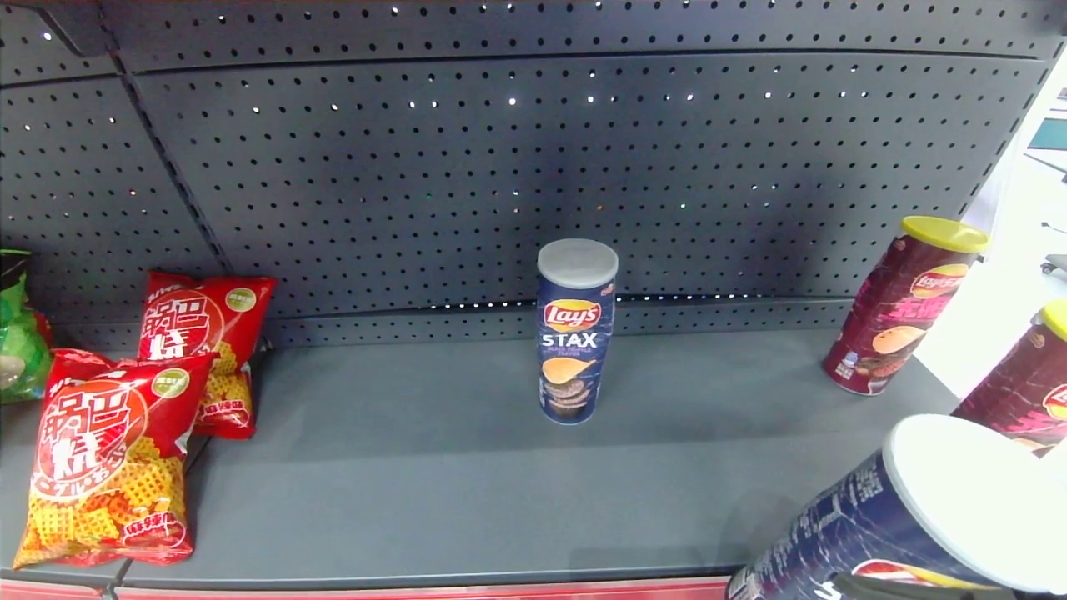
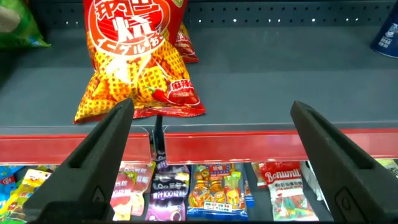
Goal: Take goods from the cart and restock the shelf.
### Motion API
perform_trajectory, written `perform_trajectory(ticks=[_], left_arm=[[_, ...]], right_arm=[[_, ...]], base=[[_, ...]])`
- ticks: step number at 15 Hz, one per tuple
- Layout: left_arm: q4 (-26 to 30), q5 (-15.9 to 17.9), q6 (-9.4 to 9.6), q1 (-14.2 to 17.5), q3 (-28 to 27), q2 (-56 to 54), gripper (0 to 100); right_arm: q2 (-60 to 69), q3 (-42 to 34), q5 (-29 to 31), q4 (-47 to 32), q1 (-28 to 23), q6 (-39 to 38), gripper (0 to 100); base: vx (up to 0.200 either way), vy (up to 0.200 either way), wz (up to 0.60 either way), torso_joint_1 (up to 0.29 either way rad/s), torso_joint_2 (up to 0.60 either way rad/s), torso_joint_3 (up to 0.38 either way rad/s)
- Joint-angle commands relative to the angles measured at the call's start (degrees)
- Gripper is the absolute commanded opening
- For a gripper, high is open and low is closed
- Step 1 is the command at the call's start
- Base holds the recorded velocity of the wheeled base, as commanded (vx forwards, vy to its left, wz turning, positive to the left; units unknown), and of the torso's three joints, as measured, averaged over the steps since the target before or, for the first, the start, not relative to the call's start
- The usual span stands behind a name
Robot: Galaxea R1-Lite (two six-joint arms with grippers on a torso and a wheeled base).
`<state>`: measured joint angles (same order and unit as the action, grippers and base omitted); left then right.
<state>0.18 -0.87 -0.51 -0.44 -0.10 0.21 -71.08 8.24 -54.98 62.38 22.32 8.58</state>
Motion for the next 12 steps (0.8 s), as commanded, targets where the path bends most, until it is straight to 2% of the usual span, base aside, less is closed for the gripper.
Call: perform_trajectory(ticks=[1,6,9,10,12], left_arm=[[0.0,0.0,-0.02,0.0,0.0,0.0,100],[0.0,0.5,0.25,0.0,0.0,0.0,100],[-0.4,4.4,4.82,0.0,0.0,0.0,100],[-0.4,5.0,5.43,0.0,-0.1,0.0,100],[-0.4,5.3,5.52,0.0,0.0,0.0,100]], right_arm=[[-0.5,-0.1,0.0,0.1,0.0,0.0,0],[-0.3,-0.2,0.0,0.0,0.2,0.1,0],[0.2,-0.2,0.0,0.0,1.3,0.1,0],[0.3,-0.2,0.0,0.0,1.3,0.1,0],[0.7,-0.2,-0.1,0.0,1.4,0.1,0]], base=[[0.000,0.000,0.00,0.000,0.00,0.000],[0.000,0.000,0.00,0.000,0.00,0.000],[0.000,0.000,0.00,0.000,0.00,0.000],[0.000,0.000,0.00,0.000,0.00,0.000],[0.000,0.000,0.00,0.000,0.00,0.000]])
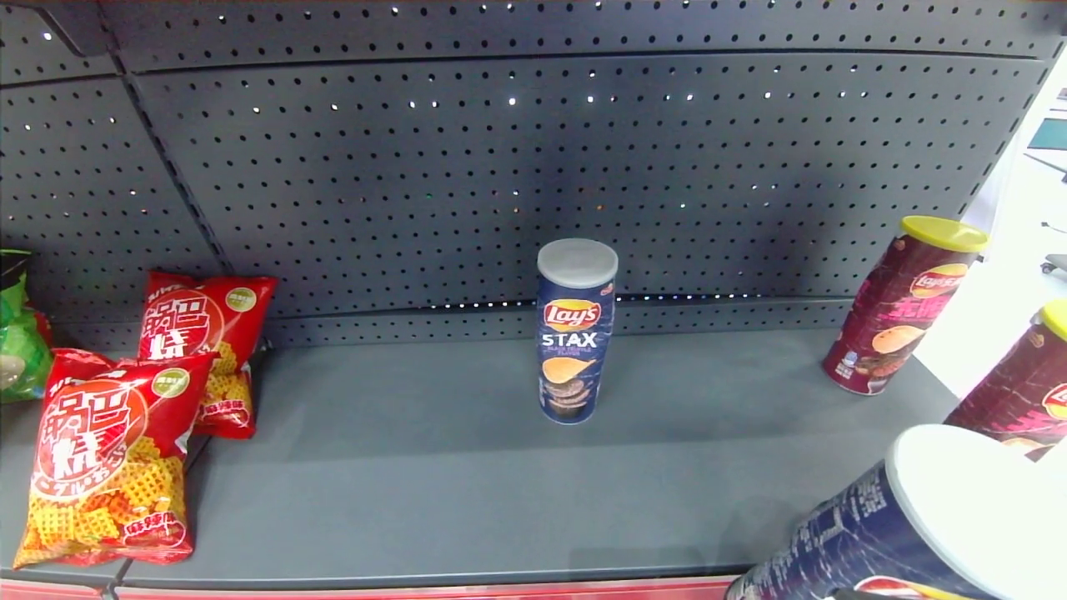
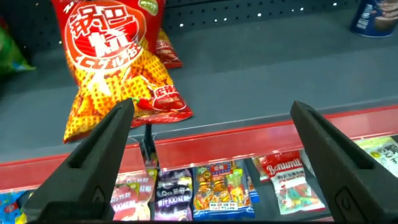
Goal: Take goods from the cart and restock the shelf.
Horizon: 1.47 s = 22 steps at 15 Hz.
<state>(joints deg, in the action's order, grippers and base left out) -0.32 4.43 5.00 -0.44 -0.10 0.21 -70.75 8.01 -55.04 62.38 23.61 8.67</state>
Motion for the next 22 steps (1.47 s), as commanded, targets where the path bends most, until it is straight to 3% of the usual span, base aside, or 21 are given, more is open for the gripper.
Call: perform_trajectory(ticks=[1,2,3,6,8,10,11,12,13,14,15,16,18,19,22], left_arm=[[-0.1,0.4,0.01,0.0,-0.3,0.0,100],[-1.6,5.5,-1.75,-0.2,-8.6,2.3,100],[-2.1,8.4,-2.63,-1.1,-15.6,7.8,100],[-2.4,8.5,-3.68,-2.8,-22.0,17.5,100],[-6.2,12.9,-3.50,-6.5,-20.8,23.7,100],[-13.0,15.2,-1.22,-9.3,-20.7,31.1,100],[-20.1,15.9,-1.13,-9.6,-20.6,38.9,100],[-24.6,18.2,-0.96,-9.6,-20.6,44.2,100],[-29.8,23.3,0.19,-9.5,-20.8,50.5,100],[-32.9,26.6,3.00,-9.2,-20.8,55.2,100],[-35.4,30.8,8.19,-8.8,-21.3,61.0,100],[-36.2,35.1,11.26,-8.8,-22.5,65.0,100],[-36.2,41.8,12.84,-8.6,-24.0,69.2,100],[-36.2,43.5,12.84,-8.6,-24.4,70.6,100],[-36.2,41.4,12.58,-8.6,-29.3,76.5,100]], right_arm=[[0.8,-0.1,-0.1,0.0,0.1,0.0,0],[1.1,-0.3,-0.1,0.0,0.1,0.0,0],[1.1,-0.4,-0.1,0.1,0.1,0.0,0],[1.1,-0.1,0.0,0.1,0.9,0.0,0],[1.1,-0.2,0.0,0.1,0.9,0.0,0],[1.1,-0.2,0.0,0.1,0.9,-0.1,0],[1.1,-0.2,0.0,0.1,0.9,0.0,0],[1.0,0.0,0.0,0.1,0.9,0.0,0],[0.9,0.0,0.0,0.1,0.9,0.0,0],[0.7,0.0,0.0,0.1,0.9,-0.1,0],[0.8,0.0,-0.1,0.1,1.0,0.0,0],[0.8,0.0,-0.1,0.1,1.0,0.0,0],[1.0,-0.4,-0.1,0.1,1.0,-0.1,0],[1.1,-0.6,-0.1,0.1,1.1,-0.1,0],[0.5,-0.7,0.0,0.1,1.1,-0.1,0]], base=[[0.000,0.000,0.00,0.000,0.00,0.000],[0.000,0.000,0.00,0.000,0.00,0.000],[0.000,0.000,0.00,0.000,0.00,0.000],[0.000,0.000,0.00,0.000,0.00,0.000],[0.000,0.000,0.00,0.000,0.00,0.000],[0.000,0.000,0.00,0.000,0.00,0.000],[0.000,0.000,0.00,0.000,0.00,0.000],[0.000,0.000,0.00,0.000,0.00,0.000],[0.000,0.000,0.00,0.000,0.00,0.000],[0.000,0.000,0.00,0.000,0.00,0.000],[0.000,0.000,0.00,0.000,0.00,0.000],[0.000,0.000,0.00,0.000,0.00,0.000],[0.000,0.000,0.00,0.000,0.00,0.000],[0.000,0.000,0.00,0.000,0.00,0.000],[0.000,0.000,0.00,0.000,0.00,0.000]])
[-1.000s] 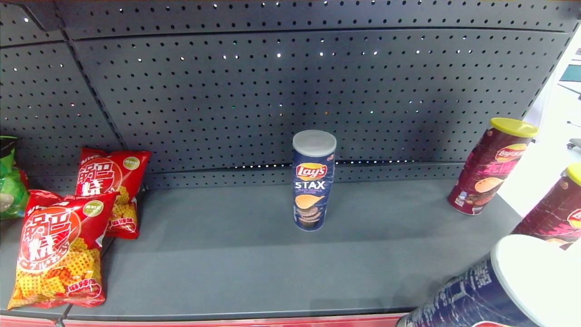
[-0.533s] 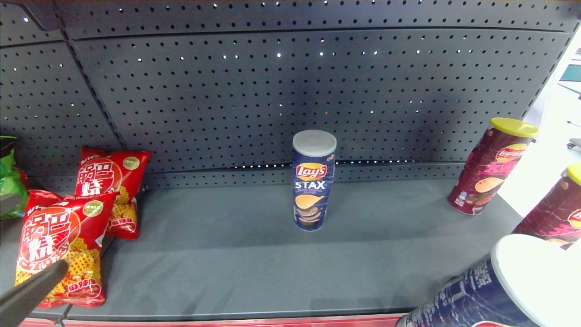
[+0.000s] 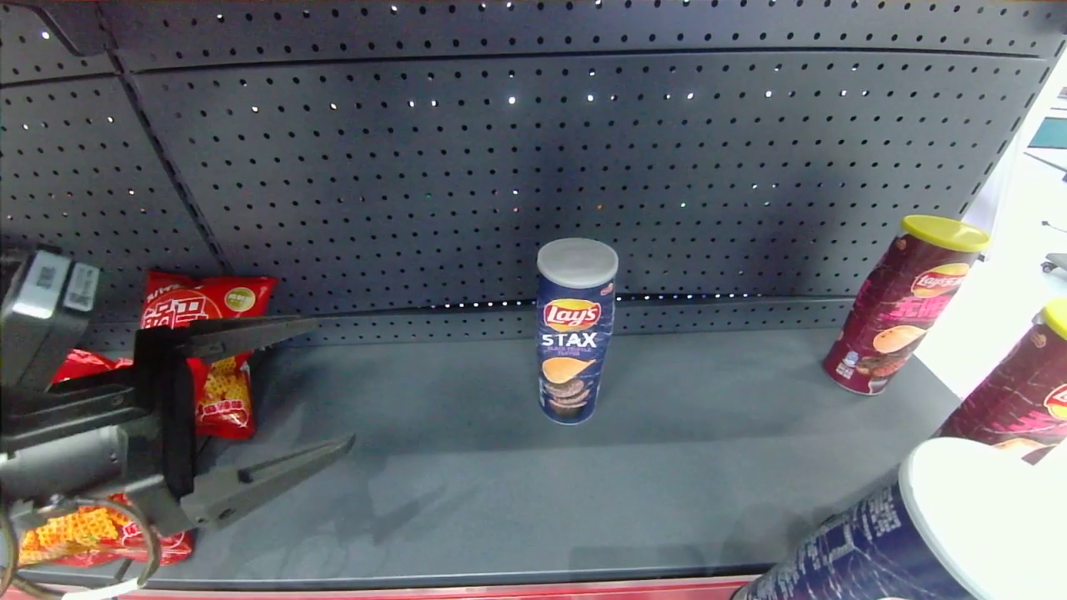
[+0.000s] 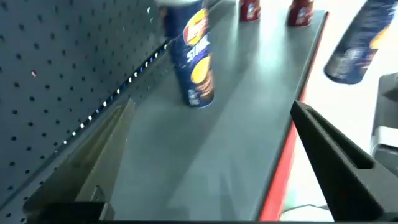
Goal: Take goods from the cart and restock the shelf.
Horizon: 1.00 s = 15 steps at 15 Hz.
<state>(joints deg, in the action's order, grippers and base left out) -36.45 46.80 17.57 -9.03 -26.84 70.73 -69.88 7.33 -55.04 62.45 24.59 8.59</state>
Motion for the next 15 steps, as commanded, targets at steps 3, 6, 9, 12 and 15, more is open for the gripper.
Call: perform_trajectory(ticks=[3,6,9,12,15], left_arm=[[0.0,-1.4,-0.34,-2.9,-6.6,11.1,100],[-2.8,-1.2,-1.31,-6.5,-8.1,17.3,100],[-8.3,-1.3,-1.83,-7.8,-12.4,23.3,100],[-14.3,-1.3,-2.10,-8.1,-16.0,28.9,100],[-14.4,-1.8,-3.24,-9.6,-16.7,32.8,100]], right_arm=[[-0.9,0.4,0.1,-0.1,0.0,-0.1,0],[-2.0,2.4,0.3,-0.1,0.0,-0.1,0],[-2.9,3.4,0.3,-0.1,0.0,-0.2,0],[-3.6,3.7,0.3,-0.1,0.0,-0.2,0],[-4.1,3.9,0.4,-0.1,0.1,-0.2,0]], base=[[0.000,0.000,0.00,0.000,0.00,0.000],[0.000,0.000,0.00,0.000,0.00,0.000],[0.000,0.000,0.00,0.000,0.00,0.000],[0.000,0.000,0.00,0.000,0.00,0.000],[0.000,0.000,0.00,0.000,0.00,0.000]])
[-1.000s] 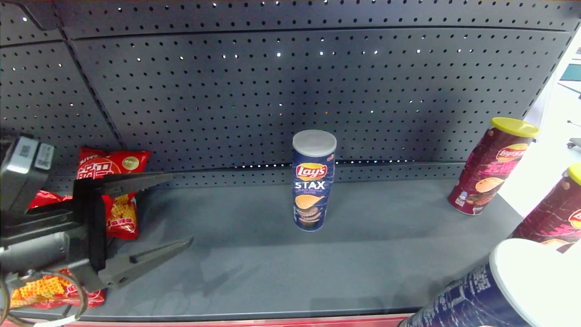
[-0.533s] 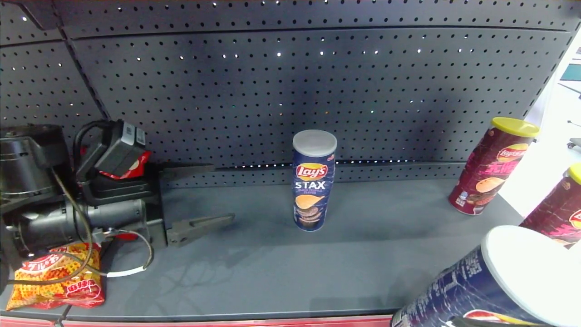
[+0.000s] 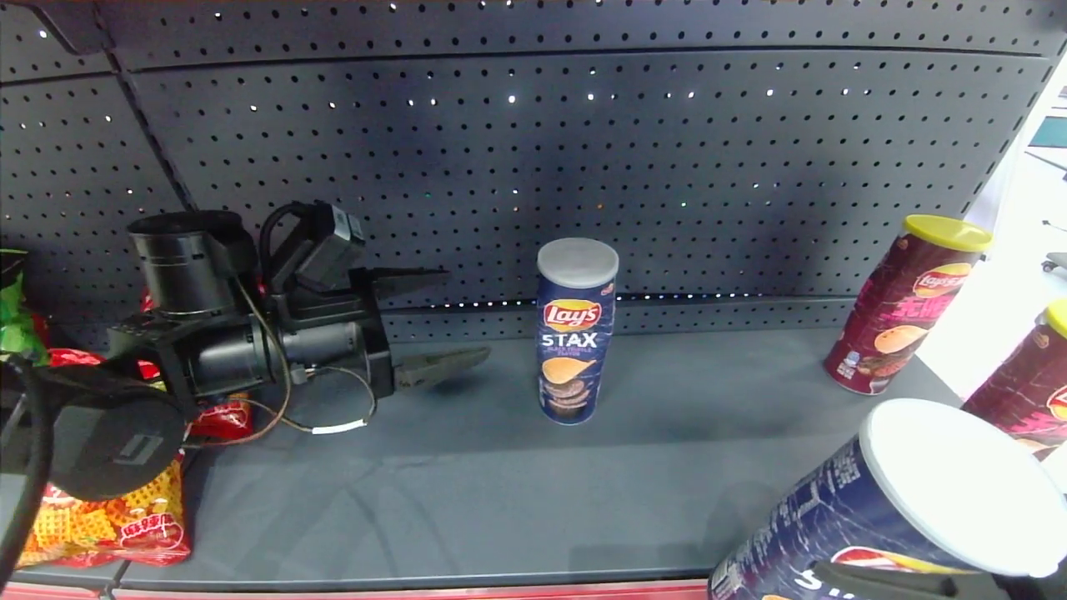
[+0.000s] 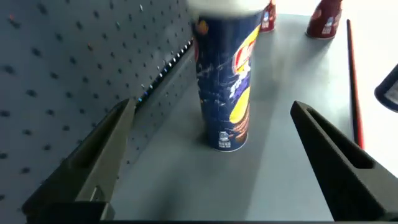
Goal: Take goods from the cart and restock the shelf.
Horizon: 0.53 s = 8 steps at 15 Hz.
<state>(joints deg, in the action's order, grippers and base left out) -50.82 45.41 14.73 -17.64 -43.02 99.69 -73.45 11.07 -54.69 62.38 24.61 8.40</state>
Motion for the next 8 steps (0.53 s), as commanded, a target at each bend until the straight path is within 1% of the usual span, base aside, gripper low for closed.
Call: perform_trajectory(ticks=[1,2,4,6,8], left_arm=[[-0.1,-0.5,-0.40,-1.1,-0.7,5.2,100],[-0.2,-0.5,-0.40,-1.8,-1.2,6.8,100],[-1.3,-0.6,-0.49,-2.7,-4.4,9.8,100],[-1.6,-0.6,-1.10,-2.9,-6.5,12.0,100],[-2.2,-0.5,-1.28,-3.5,-8.8,14.9,100]], right_arm=[[-0.6,0.4,0.0,0.0,0.1,0.0,0],[-0.6,0.4,0.0,0.0,0.1,0.0,0],[-1.0,0.4,0.0,0.0,0.1,0.0,0],[-1.2,0.5,0.1,0.1,0.1,0.0,0],[-1.2,0.5,0.1,0.0,0.0,0.0,0]], base=[[0.000,0.000,0.00,0.000,0.00,0.000],[0.000,0.000,0.00,0.000,0.00,0.000],[0.000,0.000,0.00,0.000,0.00,0.000],[0.000,0.000,0.00,0.000,0.00,0.000],[0.000,0.000,0.00,0.000,0.00,0.000]])
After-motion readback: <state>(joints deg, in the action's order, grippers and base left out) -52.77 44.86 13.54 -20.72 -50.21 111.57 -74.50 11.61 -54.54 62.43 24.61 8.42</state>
